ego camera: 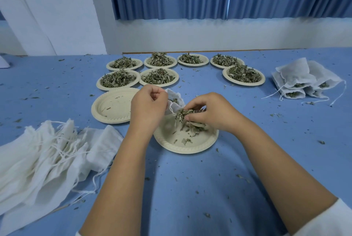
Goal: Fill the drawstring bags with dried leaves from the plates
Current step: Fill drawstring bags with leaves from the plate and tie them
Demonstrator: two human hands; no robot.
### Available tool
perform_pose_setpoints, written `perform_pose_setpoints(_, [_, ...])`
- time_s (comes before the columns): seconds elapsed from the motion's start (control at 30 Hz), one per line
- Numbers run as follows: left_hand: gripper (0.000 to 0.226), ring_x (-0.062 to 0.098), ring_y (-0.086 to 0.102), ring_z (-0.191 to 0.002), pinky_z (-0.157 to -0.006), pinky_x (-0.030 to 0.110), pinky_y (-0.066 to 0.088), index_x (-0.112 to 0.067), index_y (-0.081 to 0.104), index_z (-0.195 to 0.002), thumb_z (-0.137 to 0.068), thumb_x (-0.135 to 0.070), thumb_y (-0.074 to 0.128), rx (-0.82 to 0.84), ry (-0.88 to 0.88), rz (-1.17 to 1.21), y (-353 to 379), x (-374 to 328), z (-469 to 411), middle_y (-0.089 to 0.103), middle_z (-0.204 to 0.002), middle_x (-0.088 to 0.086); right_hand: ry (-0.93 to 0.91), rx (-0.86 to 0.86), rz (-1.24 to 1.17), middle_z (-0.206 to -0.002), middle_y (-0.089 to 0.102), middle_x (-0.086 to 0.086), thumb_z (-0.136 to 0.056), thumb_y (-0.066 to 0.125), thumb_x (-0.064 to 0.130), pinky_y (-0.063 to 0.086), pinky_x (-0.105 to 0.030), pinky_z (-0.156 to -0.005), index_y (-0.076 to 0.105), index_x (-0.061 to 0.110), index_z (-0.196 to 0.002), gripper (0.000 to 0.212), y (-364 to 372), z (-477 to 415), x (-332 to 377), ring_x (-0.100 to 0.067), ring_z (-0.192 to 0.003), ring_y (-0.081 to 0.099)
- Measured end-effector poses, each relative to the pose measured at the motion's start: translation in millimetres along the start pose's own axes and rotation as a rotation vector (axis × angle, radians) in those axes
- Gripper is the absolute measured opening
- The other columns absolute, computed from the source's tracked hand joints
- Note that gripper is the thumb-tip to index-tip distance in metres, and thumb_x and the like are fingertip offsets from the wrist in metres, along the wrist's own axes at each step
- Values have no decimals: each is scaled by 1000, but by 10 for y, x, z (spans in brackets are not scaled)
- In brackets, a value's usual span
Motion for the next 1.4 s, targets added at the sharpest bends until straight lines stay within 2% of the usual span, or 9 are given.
perform_pose_setpoints(0.2, [13,16,69,-71,-64,23,53,-19,62,-78,-87,-12,54,-42,2,7,-68,-8,0,67,-62,-9,10,-72,-253,-58,64,18,-75,83,17,41,-5,-56,72,26,-80,15,-157,12,13,7,-55,55])
perform_pose_setpoints(0.37, [14,11,66,-65,-60,19,51,-19,62,-78,-88,-12,54,-48,10,4,-77,-16,0,65,-58,-11,69,-120,-473,-77,75,8,-73,84,17,50,-9,-68,73,24,-86,18,-261,18,-53,0,-74,68])
perform_pose_setpoints(0.47, [13,3,63,-59,-57,15,51,-15,63,-80,-89,-11,54,-29,11,3,-60,-18,5,66,-60,-8,76,-170,-548,-80,75,11,-75,82,20,46,-6,-62,72,25,-90,19,-307,23,-57,4,-74,68])
perform_pose_setpoints(0.6, [14,0,64,-57,-69,29,60,-10,66,-84,-89,-8,53,54,-26,-14,30,-13,28,69,-67,4,63,-300,-693,-76,73,13,-80,79,19,44,-8,-56,70,27,-91,16,-312,34,-53,6,-66,63])
perform_pose_setpoints(0.7, [14,14,70,-69,-79,40,61,-12,68,-82,-88,-10,56,99,-40,-37,82,-18,41,71,-71,6,68,-397,-748,-85,71,4,-81,78,21,46,-13,-54,69,27,-95,17,-257,29,-60,2,-67,62])
perform_pose_setpoints(0.83, [13,11,70,-66,-80,43,60,-16,69,-80,-88,-12,58,134,-39,-41,116,-28,63,72,-67,-1,4,-451,-829,-86,75,5,-81,77,13,51,-15,-67,70,24,-95,19,-137,12,8,-4,-79,68])
perform_pose_setpoints(1.07, [12,10,68,-61,-83,44,60,-14,69,-78,-89,-15,63,142,-80,60,163,-13,68,71,-62,-2,-74,-555,-706,-86,71,9,-82,77,11,54,-18,-72,66,28,-90,22,-85,61,61,-5,-77,64])
perform_pose_setpoints(1.2, [16,4,65,-57,-76,31,61,-17,69,-75,-90,-15,62,134,-117,119,149,19,61,71,-62,-2,-109,-545,-622,-80,67,17,-81,76,8,50,-14,-67,64,30,-84,25,-73,86,103,1,-76,60])
perform_pose_setpoints(1.4, [19,1,61,-53,-55,15,52,-17,68,-74,-90,-12,60,82,-154,178,105,47,29,66,-55,-8,-202,-496,-522,-92,69,-3,-79,74,3,55,-21,-70,66,27,-81,26,-44,111,185,-17,-82,68])
Point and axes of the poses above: each hand's wrist, its own z-axis away from the middle knuckle, its own y-axis out of the palm, x = y × z, the point moved 8 cm from there along -z, towards the middle knuckle
